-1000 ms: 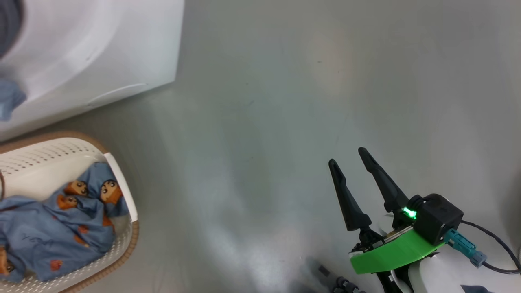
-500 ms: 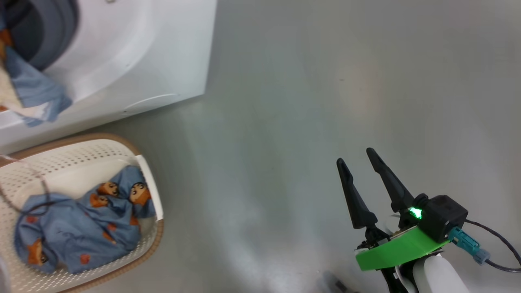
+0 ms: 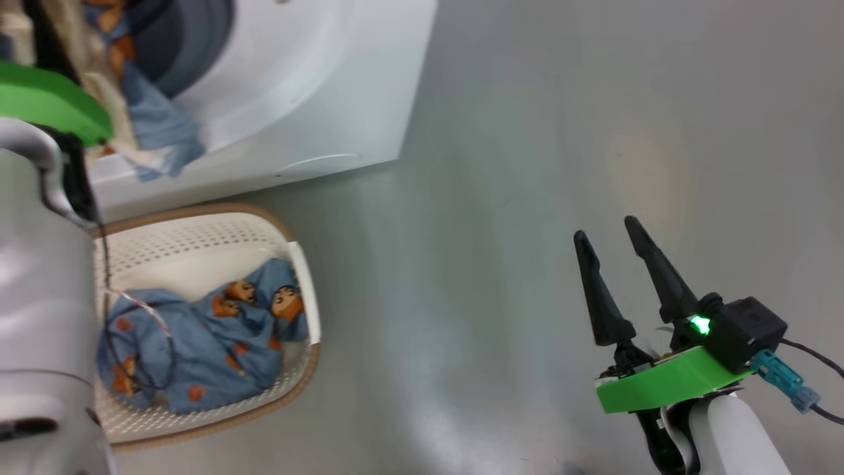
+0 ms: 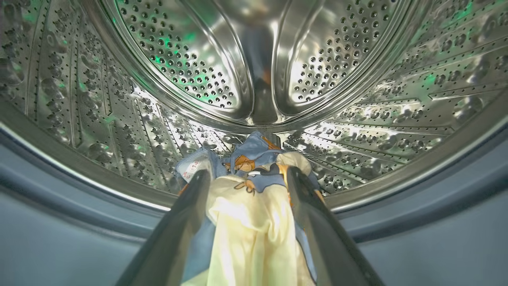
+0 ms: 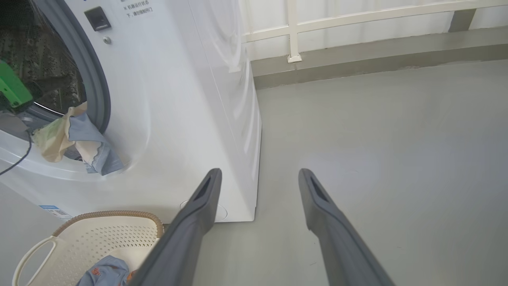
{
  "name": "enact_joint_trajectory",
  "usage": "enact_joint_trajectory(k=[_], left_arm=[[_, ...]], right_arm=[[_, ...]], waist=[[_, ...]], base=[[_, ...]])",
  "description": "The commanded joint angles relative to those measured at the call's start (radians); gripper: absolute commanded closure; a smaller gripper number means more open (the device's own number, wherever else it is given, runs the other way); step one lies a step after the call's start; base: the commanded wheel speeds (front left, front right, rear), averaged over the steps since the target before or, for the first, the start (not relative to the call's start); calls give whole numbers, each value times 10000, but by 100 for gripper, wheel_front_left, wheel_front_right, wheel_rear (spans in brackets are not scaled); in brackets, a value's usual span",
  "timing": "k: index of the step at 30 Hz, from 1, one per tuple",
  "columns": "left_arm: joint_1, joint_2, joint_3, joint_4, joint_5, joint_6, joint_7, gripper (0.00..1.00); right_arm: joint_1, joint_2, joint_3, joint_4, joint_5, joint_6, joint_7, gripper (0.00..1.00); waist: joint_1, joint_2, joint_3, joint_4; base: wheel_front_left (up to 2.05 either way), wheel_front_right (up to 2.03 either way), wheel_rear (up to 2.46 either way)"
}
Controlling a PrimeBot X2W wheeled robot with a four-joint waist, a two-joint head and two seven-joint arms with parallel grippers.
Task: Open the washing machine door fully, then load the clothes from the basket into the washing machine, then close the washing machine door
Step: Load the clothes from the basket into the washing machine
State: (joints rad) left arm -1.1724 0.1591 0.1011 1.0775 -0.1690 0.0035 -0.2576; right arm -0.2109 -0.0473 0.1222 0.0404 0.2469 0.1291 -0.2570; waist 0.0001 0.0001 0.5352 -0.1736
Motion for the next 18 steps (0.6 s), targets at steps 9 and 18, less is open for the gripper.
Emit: enact_joint_trajectory(k=[9, 18], left_arm=[[1772, -429, -36, -1688, -345, -638, -41, 0], [4195, -804, -349, -3533, -461, -845, -41, 0]], right_arm=[[-130, -30, -239, -250, -452, 16, -48, 0], [-167, -30, -400, -295, -712, 16, -48, 0]], waist=[[-1, -1, -196, 1098], [-1, -1, -386, 1418]], base=[[0, 0, 0], [0, 0, 0]])
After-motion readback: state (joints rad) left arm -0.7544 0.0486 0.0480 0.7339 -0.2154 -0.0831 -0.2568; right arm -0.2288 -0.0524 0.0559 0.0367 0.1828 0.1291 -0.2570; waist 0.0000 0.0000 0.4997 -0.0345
